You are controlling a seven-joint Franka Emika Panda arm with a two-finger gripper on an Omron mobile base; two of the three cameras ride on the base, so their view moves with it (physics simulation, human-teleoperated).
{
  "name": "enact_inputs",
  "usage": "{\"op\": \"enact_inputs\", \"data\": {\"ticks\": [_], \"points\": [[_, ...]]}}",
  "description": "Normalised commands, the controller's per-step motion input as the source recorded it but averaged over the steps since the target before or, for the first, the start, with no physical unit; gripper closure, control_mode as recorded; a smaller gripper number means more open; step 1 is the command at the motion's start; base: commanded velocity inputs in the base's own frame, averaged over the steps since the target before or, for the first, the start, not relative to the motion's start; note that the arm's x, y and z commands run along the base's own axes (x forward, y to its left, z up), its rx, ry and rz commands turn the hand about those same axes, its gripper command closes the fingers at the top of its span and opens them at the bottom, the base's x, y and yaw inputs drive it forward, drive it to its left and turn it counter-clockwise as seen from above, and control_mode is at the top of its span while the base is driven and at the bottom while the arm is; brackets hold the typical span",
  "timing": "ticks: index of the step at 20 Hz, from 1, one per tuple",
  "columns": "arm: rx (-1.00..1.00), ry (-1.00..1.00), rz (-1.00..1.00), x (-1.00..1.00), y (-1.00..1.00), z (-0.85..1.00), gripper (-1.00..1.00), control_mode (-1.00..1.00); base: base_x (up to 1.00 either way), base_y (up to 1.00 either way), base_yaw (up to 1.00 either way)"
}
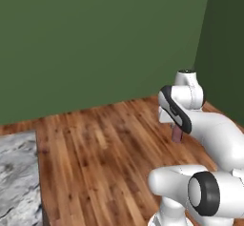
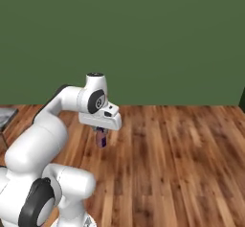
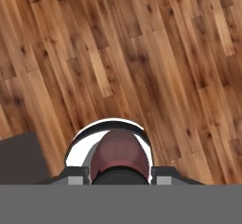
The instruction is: There is a wine glass and glass cup on the dining counter. Place the wine bottle next to the wine glass and the juice bottle next to the glass cup.
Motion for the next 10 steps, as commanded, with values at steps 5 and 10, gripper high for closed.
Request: {"op": "enact_inputs", "data": {"ticks": [5,10], "points": [[0.0,0.0,0.0,0.0,0.0,0.0,1.0,1.0,0.85,-0.24,0.08],[0.0,0.0,0.0,0.0,0.0,0.0,1.0,1.0,0.85,-0.22,0.1]]}}
